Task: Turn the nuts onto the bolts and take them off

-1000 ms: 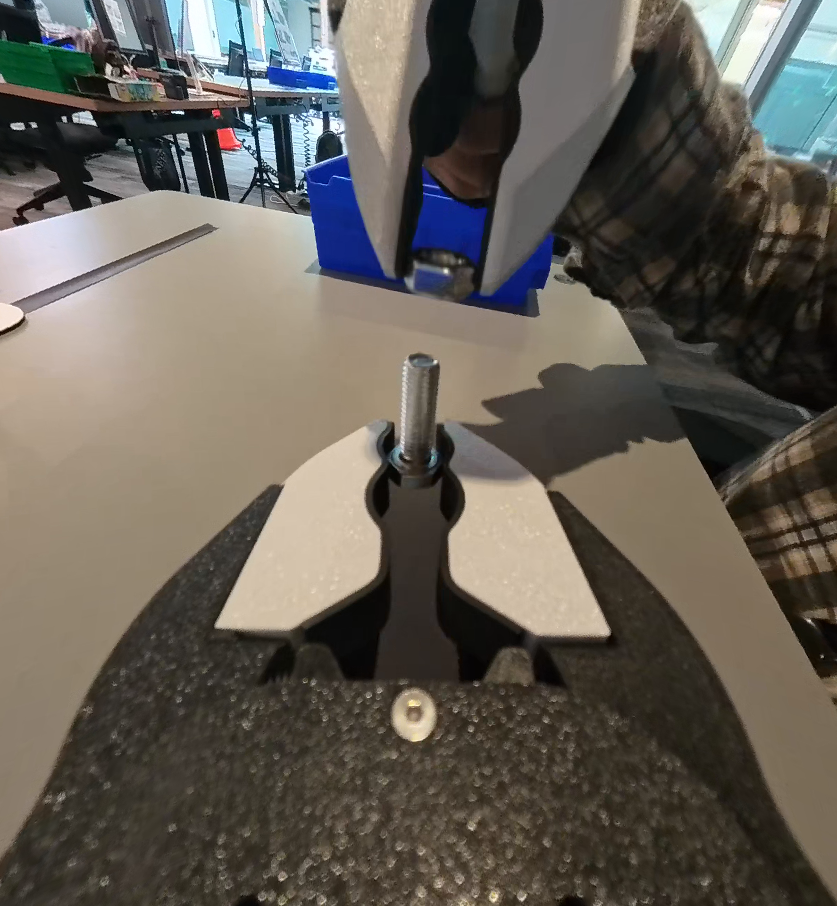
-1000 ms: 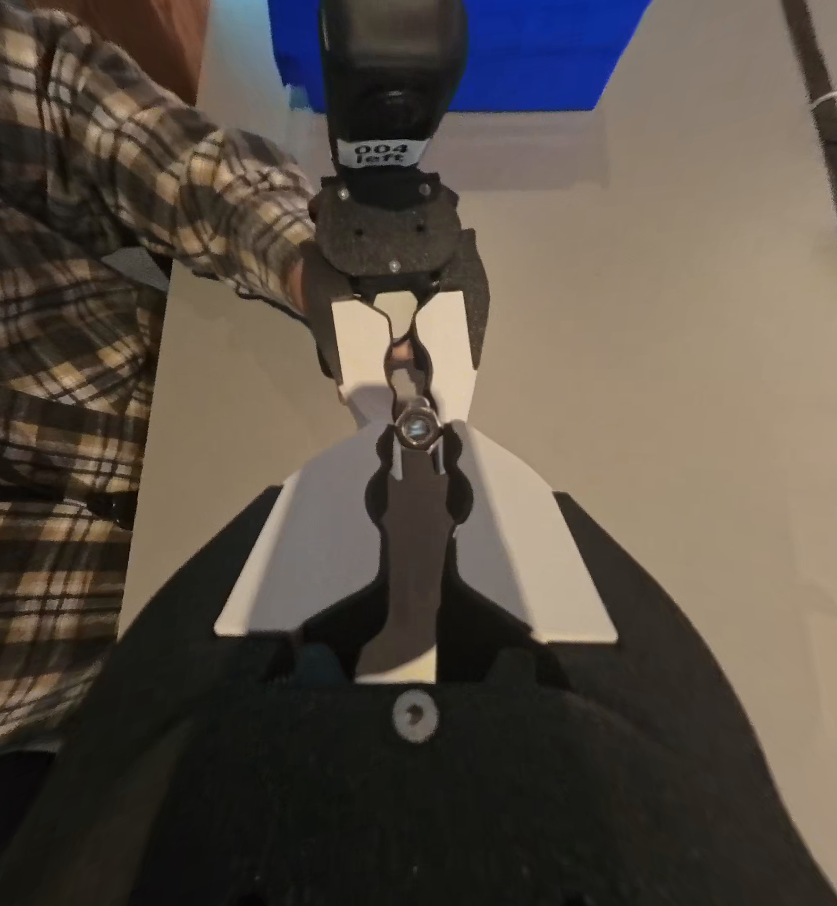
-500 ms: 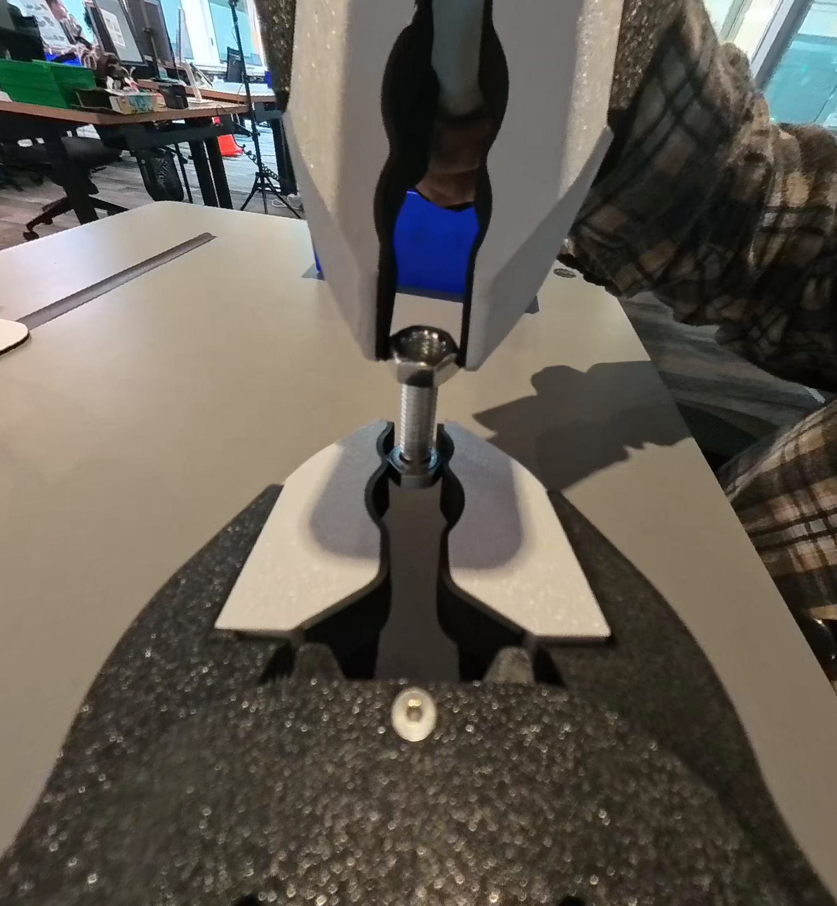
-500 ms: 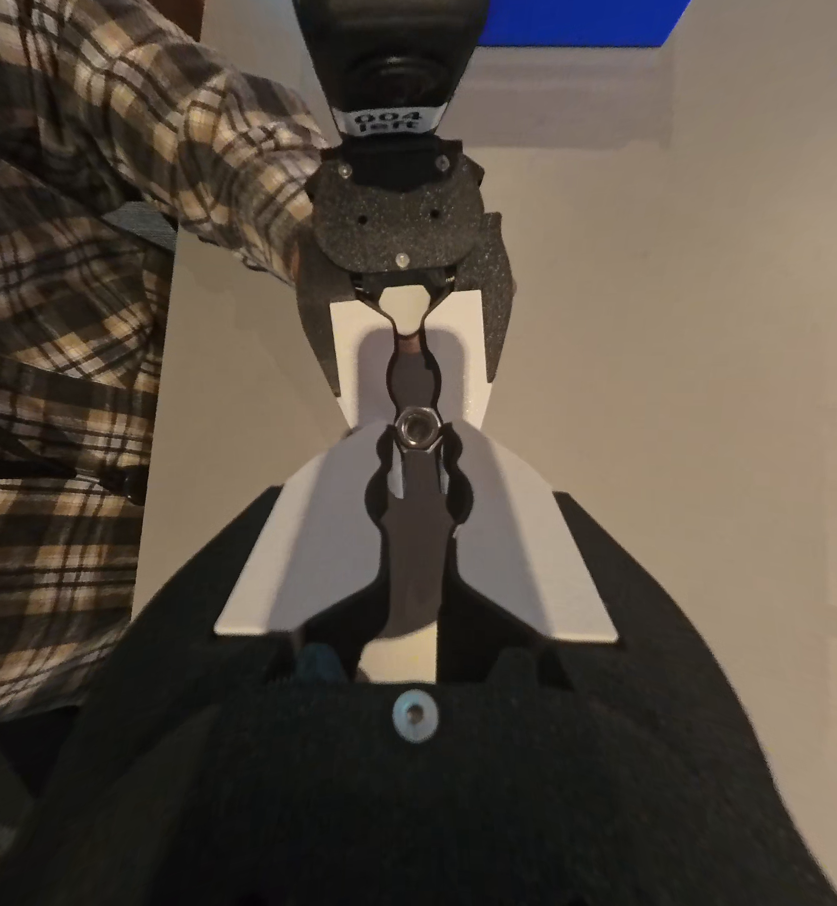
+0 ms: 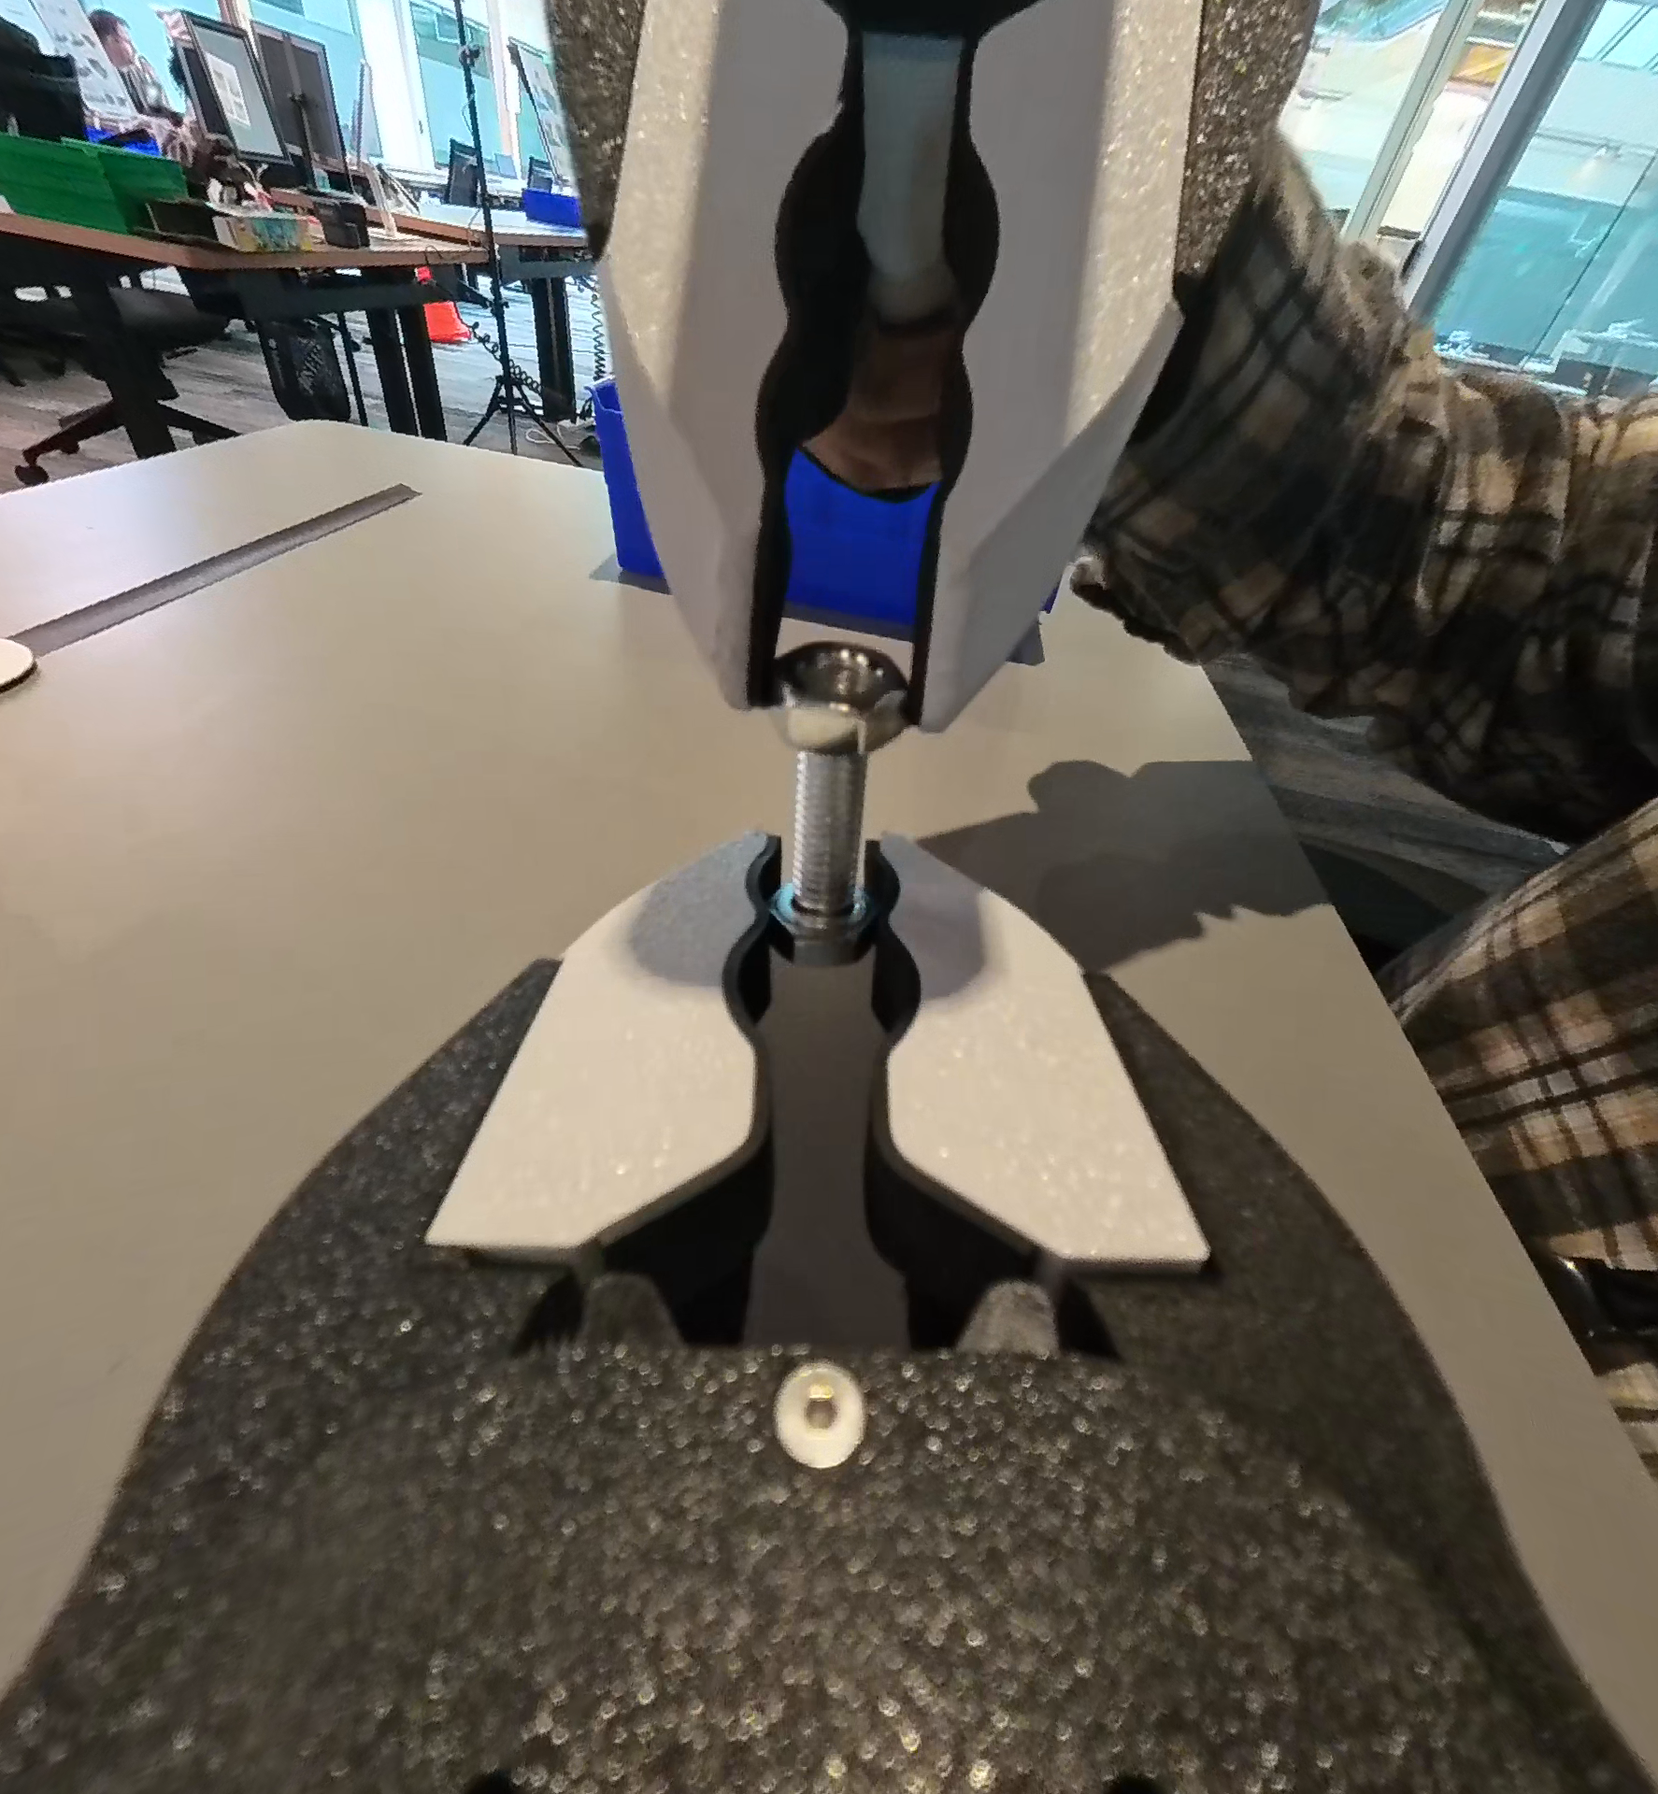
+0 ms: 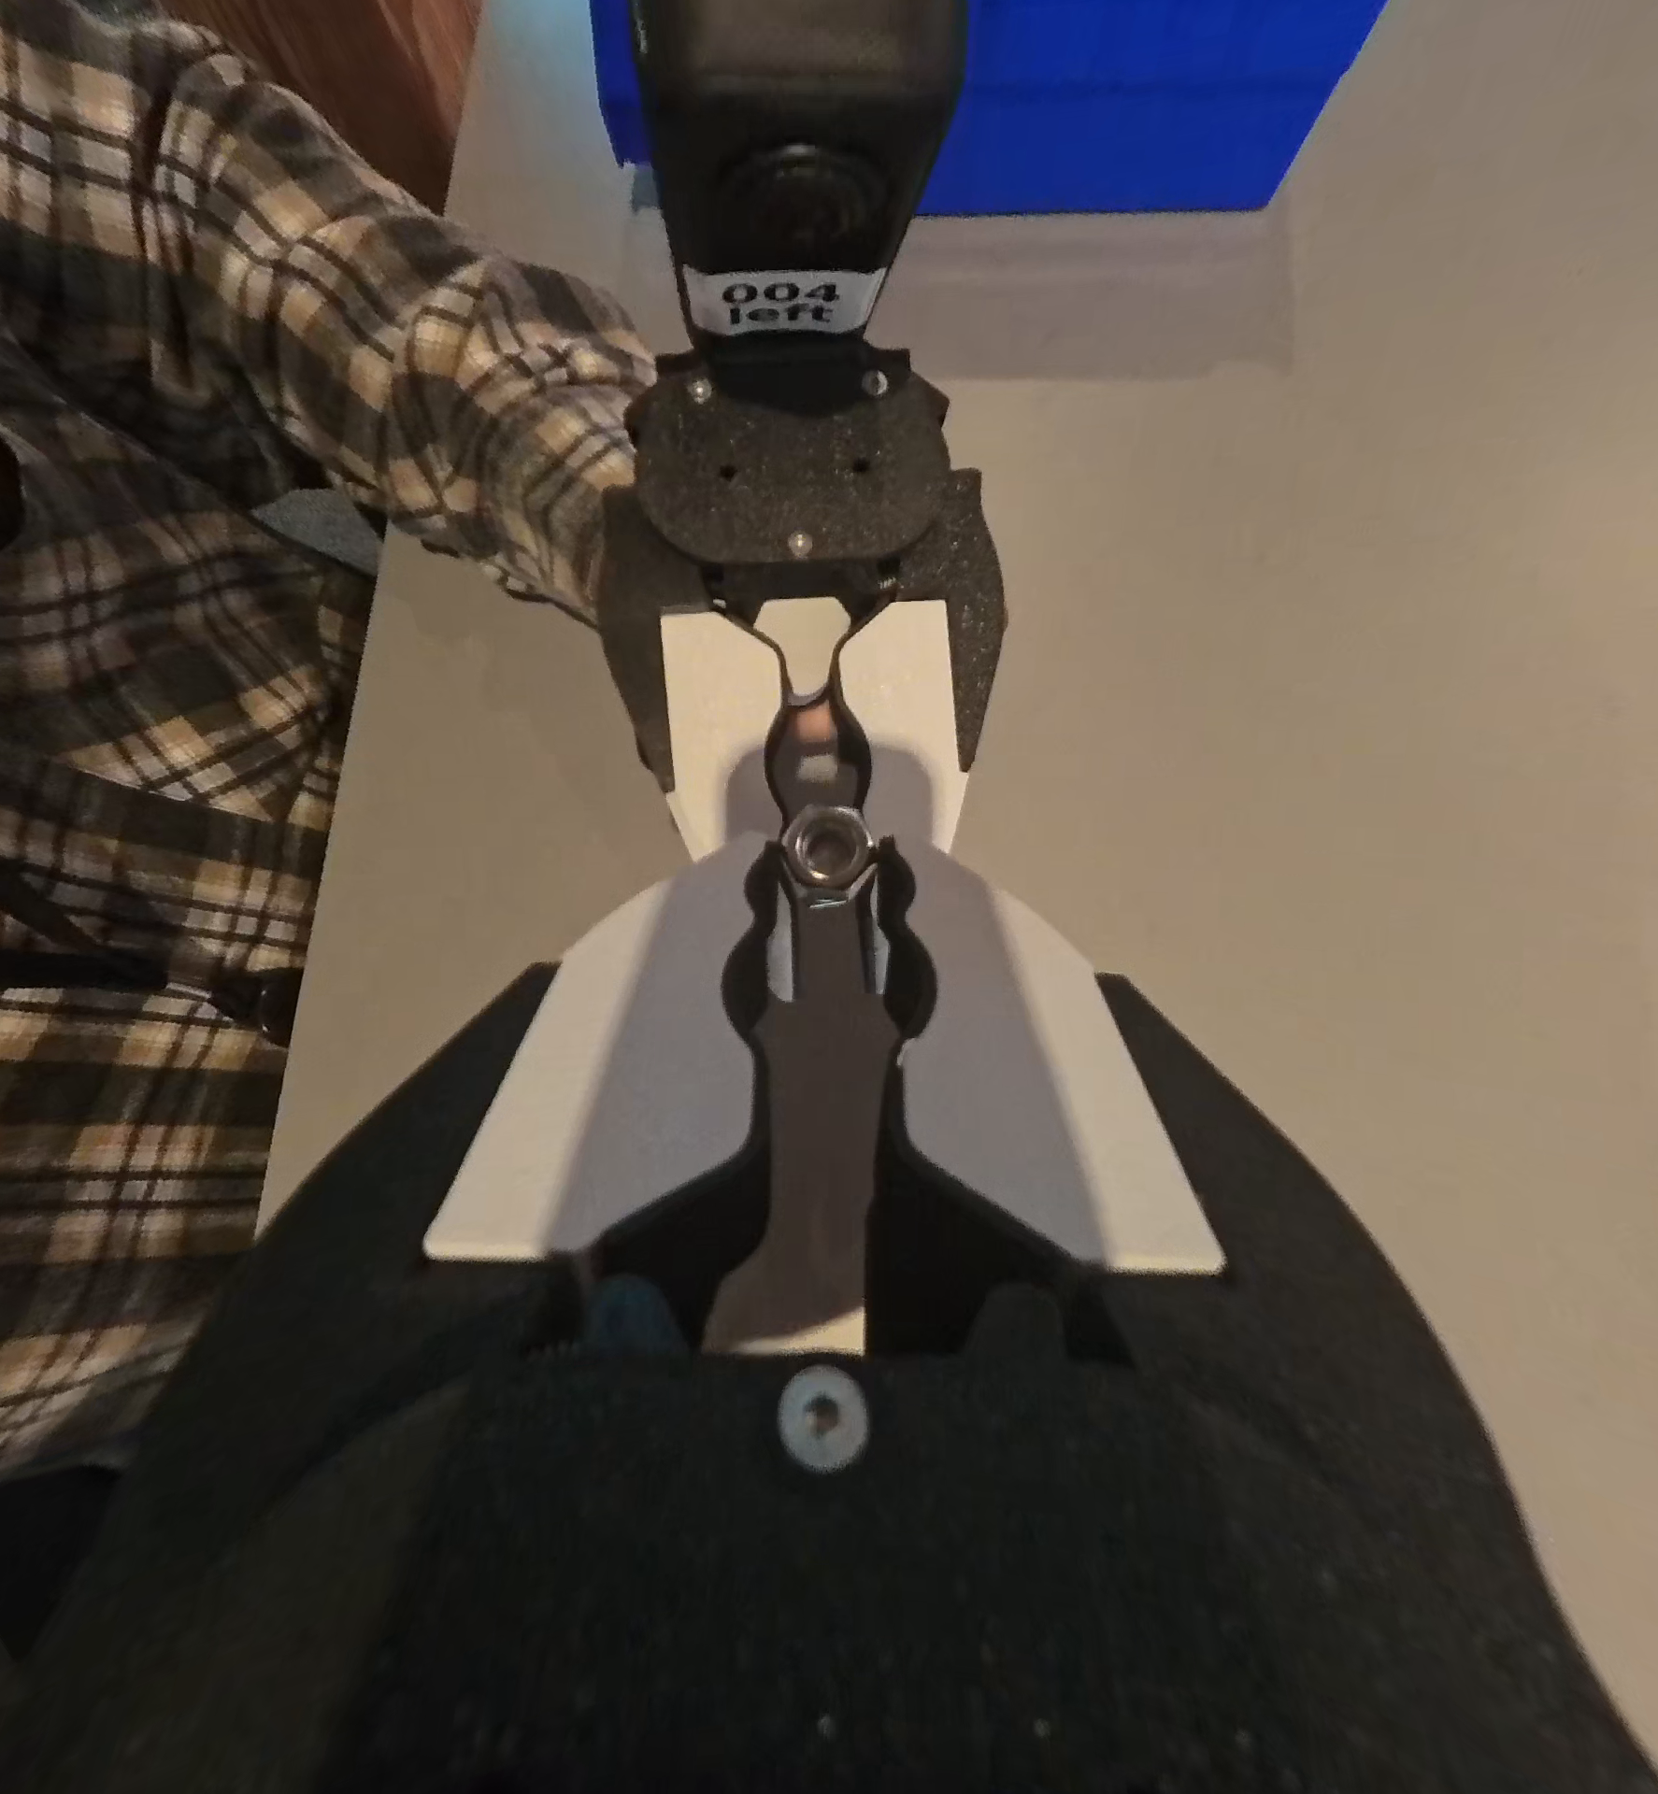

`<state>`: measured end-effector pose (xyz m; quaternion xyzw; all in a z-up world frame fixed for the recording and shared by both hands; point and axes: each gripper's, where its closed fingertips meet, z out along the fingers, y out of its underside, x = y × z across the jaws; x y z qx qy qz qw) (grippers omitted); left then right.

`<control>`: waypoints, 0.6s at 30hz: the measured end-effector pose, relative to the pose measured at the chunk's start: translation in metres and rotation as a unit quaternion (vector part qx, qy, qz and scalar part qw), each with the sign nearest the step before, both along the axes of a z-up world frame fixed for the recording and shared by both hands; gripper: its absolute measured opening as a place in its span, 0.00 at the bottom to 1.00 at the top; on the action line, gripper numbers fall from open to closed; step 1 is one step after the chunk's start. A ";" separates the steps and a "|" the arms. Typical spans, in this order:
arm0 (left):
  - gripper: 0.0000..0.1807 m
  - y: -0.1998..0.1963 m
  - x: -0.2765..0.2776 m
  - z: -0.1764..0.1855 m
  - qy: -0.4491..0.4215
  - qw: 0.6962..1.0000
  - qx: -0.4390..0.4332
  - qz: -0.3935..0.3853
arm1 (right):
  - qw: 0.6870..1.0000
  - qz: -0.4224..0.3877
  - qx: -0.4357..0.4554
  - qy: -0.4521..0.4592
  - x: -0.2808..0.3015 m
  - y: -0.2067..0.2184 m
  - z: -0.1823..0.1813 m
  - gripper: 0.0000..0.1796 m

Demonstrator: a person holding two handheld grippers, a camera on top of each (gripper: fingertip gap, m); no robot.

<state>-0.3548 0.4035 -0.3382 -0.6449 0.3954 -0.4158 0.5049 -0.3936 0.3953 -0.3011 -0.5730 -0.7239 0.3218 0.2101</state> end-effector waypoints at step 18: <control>0.09 0.001 -0.001 0.002 -0.010 1.000 -0.001 0.000 | 1.000 -0.002 -0.001 0.014 0.000 0.001 0.000 0.11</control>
